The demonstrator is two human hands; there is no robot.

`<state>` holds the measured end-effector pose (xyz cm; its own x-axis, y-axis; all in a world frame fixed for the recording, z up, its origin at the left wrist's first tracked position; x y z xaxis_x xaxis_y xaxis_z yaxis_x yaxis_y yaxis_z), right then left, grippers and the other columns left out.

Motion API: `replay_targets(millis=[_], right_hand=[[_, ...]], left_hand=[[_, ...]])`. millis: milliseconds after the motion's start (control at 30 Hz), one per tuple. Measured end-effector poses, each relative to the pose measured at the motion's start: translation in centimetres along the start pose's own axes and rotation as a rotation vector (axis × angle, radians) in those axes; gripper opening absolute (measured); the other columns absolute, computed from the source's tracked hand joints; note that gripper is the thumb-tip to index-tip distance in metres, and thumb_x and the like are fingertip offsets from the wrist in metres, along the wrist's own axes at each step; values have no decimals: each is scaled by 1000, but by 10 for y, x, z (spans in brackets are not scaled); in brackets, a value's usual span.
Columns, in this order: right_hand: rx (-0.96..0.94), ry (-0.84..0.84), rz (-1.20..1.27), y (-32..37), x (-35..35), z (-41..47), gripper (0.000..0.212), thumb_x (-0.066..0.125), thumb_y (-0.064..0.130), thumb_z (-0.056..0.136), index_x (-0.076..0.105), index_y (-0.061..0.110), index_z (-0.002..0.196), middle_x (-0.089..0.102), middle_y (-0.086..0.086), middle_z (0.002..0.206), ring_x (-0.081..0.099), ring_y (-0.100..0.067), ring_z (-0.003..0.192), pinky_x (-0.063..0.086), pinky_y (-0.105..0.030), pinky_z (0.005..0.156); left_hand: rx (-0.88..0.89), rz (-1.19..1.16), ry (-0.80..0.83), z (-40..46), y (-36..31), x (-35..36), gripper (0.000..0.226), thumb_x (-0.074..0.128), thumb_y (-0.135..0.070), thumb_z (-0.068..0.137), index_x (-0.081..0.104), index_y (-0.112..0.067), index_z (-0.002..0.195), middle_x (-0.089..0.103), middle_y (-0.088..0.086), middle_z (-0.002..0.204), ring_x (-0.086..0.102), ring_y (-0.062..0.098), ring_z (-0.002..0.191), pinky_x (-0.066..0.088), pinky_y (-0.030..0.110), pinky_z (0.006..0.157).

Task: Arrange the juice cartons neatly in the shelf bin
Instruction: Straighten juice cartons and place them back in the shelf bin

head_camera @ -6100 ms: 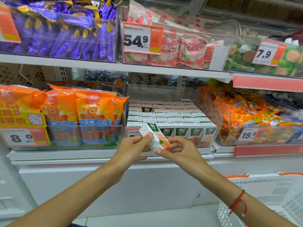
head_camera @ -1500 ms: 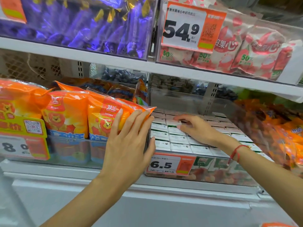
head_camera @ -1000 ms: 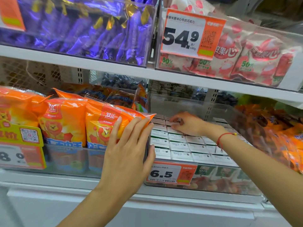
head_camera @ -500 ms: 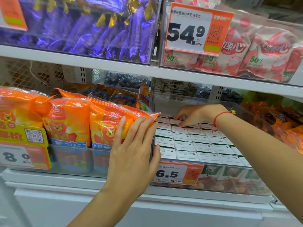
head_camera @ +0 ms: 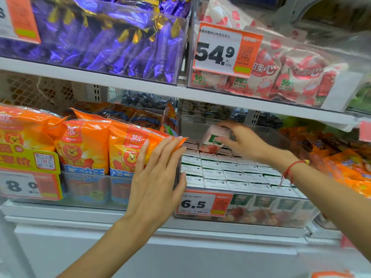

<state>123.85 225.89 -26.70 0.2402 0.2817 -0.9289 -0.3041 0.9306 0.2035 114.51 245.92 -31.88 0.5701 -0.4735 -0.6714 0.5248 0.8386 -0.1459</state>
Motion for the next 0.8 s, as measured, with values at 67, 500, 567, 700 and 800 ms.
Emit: replay_targets(millis=[67, 500, 567, 700, 800], right_hand=[[-19, -122, 108, 11, -9, -29, 44, 52, 26, 100, 42, 13, 140, 54, -8, 134, 52, -25, 120, 46, -42, 98], [197, -375, 876, 69, -33, -187, 36, 61, 51, 74, 65, 32, 105, 69, 4, 106, 65, -13, 100, 54, -32, 83], [273, -361, 905, 64, -17, -196, 36, 65, 54, 68, 66, 36, 99, 71, -2, 100, 66, -18, 92, 54, -35, 77], [411, -162, 1012, 52, 19, -201, 44, 65, 59, 67, 64, 38, 105, 72, 7, 106, 69, -6, 97, 56, -29, 87], [451, 31, 1026, 49, 39, -204, 39, 61, 59, 81, 66, 33, 109, 73, 9, 109, 68, -6, 102, 53, -31, 93]], left_hand=[[-25, -71, 8, 1, -2, -6, 51, 70, -23, 84, 54, -15, 132, 43, 1, 149, 32, 17, 140, 10, 46, 120], [-391, -1116, 508, -21, -86, -22, 16, 51, -45, 94, 59, -40, 107, 66, -20, 103, 63, -14, 85, 47, 6, 63], [-420, -1155, 587, -33, -88, -12, 13, 57, -37, 94, 59, -37, 107, 68, -16, 98, 66, -11, 81, 49, 6, 63], [-524, -1212, 639, -53, -76, 2, 27, 61, -35, 92, 63, -27, 117, 75, -7, 103, 70, 3, 92, 56, 16, 75], [-638, -1245, 563, -59, -67, 10, 17, 60, -39, 92, 66, -28, 104, 75, -17, 84, 71, -2, 81, 54, 12, 64]])
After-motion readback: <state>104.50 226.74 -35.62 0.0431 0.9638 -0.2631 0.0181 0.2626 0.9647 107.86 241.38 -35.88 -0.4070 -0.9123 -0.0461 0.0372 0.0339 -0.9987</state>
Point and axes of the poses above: each hand's wrist, its own z-axis towards the middle knuckle, its own x-axis out of the palm, y = z × x, the point moved 7 cm from there along z, towards the middle knuckle
